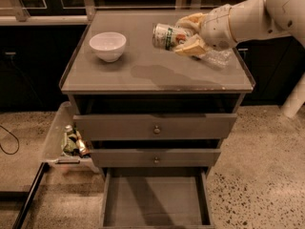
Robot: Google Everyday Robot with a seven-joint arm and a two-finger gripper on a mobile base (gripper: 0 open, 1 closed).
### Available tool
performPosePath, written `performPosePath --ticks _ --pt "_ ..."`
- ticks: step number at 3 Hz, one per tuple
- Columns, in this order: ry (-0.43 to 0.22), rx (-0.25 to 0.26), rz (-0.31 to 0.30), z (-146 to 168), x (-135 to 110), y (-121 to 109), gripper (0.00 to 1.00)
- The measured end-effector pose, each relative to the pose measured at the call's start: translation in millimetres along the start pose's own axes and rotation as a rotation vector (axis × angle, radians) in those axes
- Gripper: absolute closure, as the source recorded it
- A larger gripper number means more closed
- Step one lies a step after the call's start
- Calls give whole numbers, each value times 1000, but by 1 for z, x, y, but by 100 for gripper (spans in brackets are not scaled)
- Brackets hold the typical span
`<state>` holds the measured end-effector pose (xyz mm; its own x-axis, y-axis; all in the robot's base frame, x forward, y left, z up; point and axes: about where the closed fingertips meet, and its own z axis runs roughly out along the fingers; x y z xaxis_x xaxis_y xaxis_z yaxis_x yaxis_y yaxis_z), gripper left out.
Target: Pick 7up can from bottom drawer and place on counter
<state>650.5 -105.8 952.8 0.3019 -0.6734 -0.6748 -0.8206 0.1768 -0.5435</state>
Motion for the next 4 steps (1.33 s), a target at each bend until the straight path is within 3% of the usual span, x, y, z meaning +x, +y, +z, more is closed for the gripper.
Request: performPosePath --ticks 2,3,4 --pt "-29 -7 5 4 -1 2 100" --pt "-118 -2 88 14 11 -7 100" --pt "-200 -28 195 32 34 -15 100"
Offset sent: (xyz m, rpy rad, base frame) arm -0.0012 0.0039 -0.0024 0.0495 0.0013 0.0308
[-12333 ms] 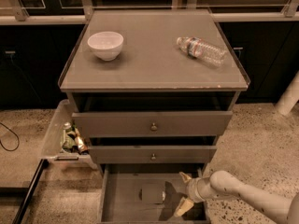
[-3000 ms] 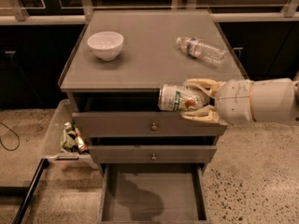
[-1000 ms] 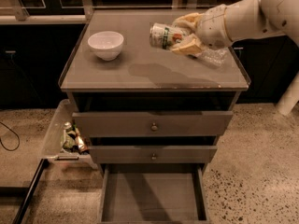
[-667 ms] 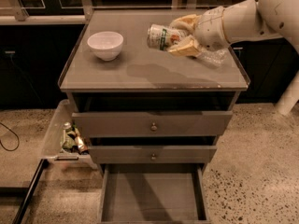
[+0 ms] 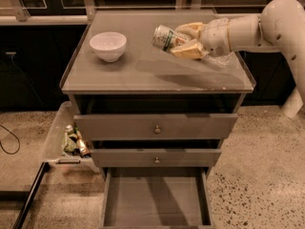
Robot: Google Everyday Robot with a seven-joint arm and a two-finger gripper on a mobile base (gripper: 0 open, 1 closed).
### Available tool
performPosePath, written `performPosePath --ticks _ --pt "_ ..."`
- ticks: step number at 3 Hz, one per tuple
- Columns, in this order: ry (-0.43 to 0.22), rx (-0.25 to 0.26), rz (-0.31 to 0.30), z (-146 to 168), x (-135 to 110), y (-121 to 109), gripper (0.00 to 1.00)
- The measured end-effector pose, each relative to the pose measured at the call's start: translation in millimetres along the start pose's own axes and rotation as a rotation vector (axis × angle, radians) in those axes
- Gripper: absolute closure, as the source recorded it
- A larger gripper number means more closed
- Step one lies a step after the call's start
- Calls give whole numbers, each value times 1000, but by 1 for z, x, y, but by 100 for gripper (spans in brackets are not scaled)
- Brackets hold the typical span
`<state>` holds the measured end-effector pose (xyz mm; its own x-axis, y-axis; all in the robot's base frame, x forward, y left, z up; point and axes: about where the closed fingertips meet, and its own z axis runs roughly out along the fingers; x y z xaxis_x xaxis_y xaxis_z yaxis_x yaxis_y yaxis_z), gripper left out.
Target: Pick 7up can from bottom drawer and place on counter
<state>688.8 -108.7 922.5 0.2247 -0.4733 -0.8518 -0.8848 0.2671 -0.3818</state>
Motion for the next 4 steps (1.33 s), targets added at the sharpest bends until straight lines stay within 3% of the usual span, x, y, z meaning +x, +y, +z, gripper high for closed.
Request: performPosePath --ticks 1,2,4 --pt "-13 -29 101 7 22 -12 100" --pt "49 -58 155 13 38 -22 100" --pt "246 -107 167 28 65 -26 100"
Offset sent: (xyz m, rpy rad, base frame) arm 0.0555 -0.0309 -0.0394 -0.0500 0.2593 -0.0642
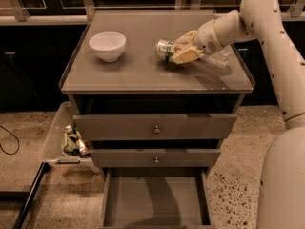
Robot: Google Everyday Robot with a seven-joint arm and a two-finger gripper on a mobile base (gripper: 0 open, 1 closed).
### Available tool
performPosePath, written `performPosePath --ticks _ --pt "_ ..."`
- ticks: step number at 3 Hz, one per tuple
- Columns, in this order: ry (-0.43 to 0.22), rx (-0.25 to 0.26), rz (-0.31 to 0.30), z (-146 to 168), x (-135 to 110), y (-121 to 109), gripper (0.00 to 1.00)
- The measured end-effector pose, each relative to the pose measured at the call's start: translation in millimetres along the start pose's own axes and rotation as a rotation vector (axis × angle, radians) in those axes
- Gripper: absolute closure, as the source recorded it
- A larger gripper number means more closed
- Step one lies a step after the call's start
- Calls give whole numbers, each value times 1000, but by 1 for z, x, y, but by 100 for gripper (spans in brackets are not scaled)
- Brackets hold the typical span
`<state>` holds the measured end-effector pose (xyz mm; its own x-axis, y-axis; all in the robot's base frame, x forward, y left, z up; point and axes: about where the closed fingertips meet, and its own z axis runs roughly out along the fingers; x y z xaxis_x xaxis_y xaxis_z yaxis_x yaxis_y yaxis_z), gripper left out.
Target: Pick 7up can from bottom drawer and place on counter
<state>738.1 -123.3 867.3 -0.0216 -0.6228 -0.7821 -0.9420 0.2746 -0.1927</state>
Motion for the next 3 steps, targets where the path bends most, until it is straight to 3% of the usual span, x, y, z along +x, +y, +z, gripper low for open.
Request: performPosePath --ticks 1,2,3 --pt "54 -15 5 7 8 -1 100" --pt "57 -16 6 7 9 -1 84" --pt "57 -16 6 7 9 -1 59"
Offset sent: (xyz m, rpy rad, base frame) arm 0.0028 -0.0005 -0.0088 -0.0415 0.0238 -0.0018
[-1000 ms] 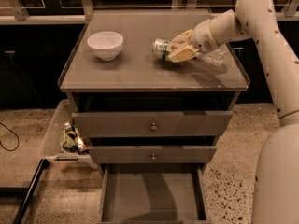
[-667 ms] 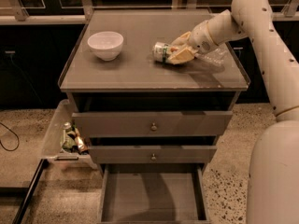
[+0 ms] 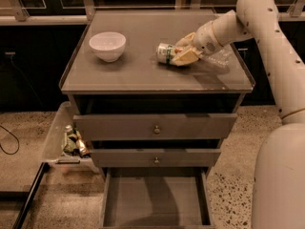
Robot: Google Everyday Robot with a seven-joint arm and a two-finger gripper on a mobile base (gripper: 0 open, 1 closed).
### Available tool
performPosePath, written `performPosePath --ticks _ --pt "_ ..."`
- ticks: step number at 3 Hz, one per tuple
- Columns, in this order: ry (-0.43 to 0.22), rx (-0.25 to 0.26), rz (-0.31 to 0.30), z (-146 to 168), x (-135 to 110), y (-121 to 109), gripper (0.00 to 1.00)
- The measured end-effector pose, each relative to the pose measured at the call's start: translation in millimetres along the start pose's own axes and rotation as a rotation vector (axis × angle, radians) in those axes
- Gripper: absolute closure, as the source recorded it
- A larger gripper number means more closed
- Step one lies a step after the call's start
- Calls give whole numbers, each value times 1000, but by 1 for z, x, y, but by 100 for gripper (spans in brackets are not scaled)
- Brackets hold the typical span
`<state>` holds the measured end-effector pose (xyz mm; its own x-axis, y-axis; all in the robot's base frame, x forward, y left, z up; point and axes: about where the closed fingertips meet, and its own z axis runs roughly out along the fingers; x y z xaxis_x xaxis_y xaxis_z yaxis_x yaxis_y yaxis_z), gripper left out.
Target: Pick 7up can from bottom drawer and place on counter
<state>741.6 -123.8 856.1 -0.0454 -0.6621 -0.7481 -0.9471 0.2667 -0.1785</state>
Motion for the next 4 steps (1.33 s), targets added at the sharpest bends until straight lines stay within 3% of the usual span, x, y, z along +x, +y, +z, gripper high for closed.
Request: performPosePath --ticks 2,3,4 --pt "0 0 0 0 0 0 12" --pt "0 0 0 0 0 0 0" --pt "0 0 0 0 0 0 0"
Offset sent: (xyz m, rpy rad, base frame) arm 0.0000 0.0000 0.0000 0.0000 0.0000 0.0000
